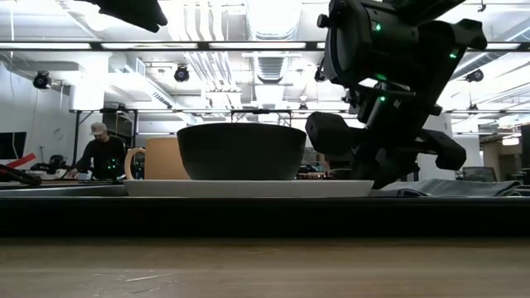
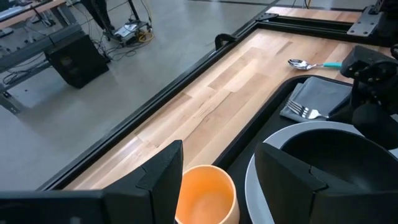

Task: Set up tray
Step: Put the blue knife on the gray napkin to the right of the blue fork, then put the blue spoon on the gray napkin to the right of the blue knife

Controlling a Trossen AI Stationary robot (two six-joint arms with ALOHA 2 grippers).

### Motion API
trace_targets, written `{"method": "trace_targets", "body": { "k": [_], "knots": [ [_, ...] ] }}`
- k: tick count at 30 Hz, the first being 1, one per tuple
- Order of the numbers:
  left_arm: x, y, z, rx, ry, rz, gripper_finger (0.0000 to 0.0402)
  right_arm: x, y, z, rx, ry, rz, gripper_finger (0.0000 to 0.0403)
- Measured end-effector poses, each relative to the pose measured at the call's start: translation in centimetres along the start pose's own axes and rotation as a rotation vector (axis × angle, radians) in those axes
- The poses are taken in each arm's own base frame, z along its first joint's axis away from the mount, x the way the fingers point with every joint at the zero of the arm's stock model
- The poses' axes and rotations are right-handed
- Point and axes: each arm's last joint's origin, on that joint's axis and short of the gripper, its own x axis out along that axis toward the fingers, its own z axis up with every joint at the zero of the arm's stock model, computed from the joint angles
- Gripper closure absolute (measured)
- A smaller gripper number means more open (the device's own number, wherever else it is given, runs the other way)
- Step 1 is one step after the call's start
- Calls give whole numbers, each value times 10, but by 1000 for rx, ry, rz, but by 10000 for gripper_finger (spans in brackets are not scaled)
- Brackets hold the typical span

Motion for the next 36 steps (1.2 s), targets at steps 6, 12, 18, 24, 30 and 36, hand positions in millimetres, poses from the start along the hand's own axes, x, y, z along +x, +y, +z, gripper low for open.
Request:
{"method": "trace_targets", "body": {
  "k": [6,12,18,24,30,36],
  "knots": [
    [0,0,0,0,0,0,221,-5,-1,4,-21,-3,-53,326],
    [0,0,0,22,0,0,221,-23,5,18,-54,-17,-115,324],
    [1,-2,-2,25,22,-11,221,-53,16,40,-231,-12,-79,324],
    [1,-4,-3,25,73,-53,221,-82,15,58,-580,-54,-57,323],
    [0,-6,-7,-174,211,-123,221,-103,5,57,-766,-137,-10,323],
    [-2,-6,-10,-345,311,-133,221,-110,-10,54,-806,-142,-3,323]
  ]
}}
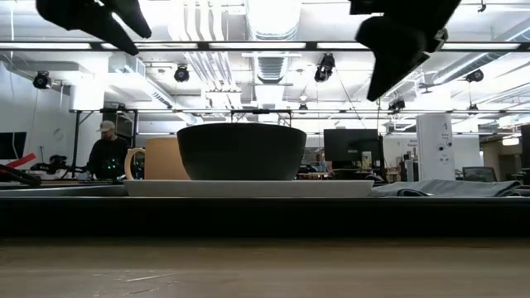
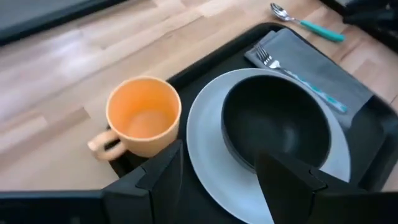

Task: Set up tray
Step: Put the blue spoon on the gray napkin to the right of the blue knife

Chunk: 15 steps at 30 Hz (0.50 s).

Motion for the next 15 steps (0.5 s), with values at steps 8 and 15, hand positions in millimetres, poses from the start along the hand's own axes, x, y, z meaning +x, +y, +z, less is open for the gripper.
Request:
{"method": "trace_targets", "body": {
  "k": [8,15],
  "knots": [
    [0,-2,-13,-123,41,-7,221,-6,-14,-4,-137,27,-35,323],
    [5,-11,-31,-291,262,17,221,-11,-26,-5,-175,41,-55,323]
  ]
}}
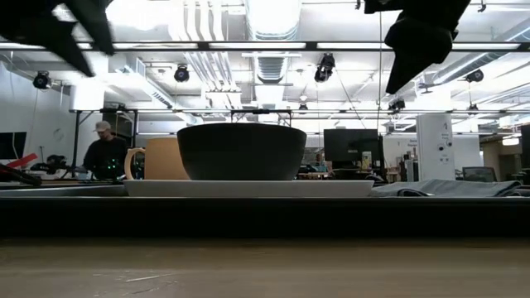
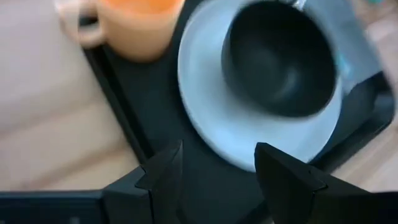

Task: Set up tray
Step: Put the blue spoon on the gray napkin to the right of the blue knife

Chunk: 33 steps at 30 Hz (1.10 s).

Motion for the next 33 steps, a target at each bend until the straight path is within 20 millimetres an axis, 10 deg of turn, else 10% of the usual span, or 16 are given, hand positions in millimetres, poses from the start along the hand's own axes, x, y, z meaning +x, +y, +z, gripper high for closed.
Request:
{"method": "trace_targets", "body": {
  "k": [18,33],
  "knots": [
    [7,-80,-114,1177,451,-40,221,6,1,-9,-67,61,14,323],
    [50,-107,-159,1528,607,-138,221,6,2,-10,-80,104,43,323]
  ]
}}
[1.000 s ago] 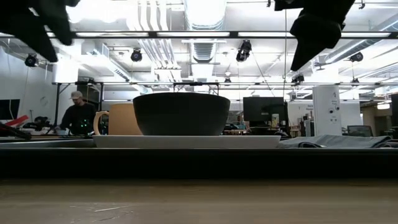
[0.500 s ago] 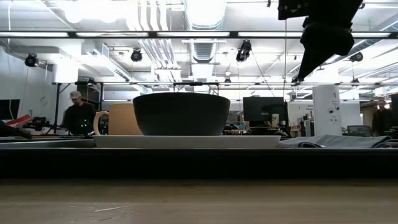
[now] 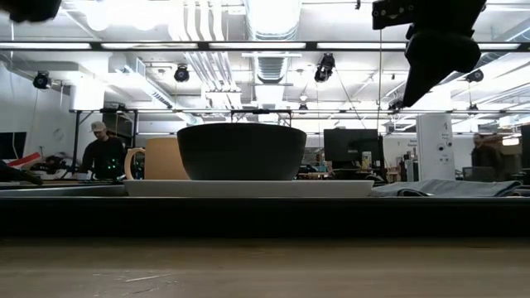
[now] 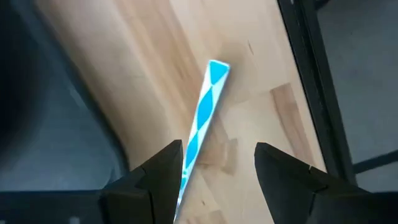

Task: Set up tray
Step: Put the blue spoon on the gray napkin to the right of the blue knife

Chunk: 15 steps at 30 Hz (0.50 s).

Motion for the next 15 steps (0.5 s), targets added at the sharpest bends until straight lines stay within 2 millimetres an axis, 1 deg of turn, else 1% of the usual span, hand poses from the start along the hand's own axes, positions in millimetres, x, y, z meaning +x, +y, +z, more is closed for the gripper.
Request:
{"method": "trace_targets", "body": {
  "k": [8,15],
  "knots": [
    [30,5,-10,62,18,-48,221,0,0,0,20,1,5,323],
    [34,12,-4,95,-28,-55,221,0,2,0,30,28,33,323]
  ]
}}
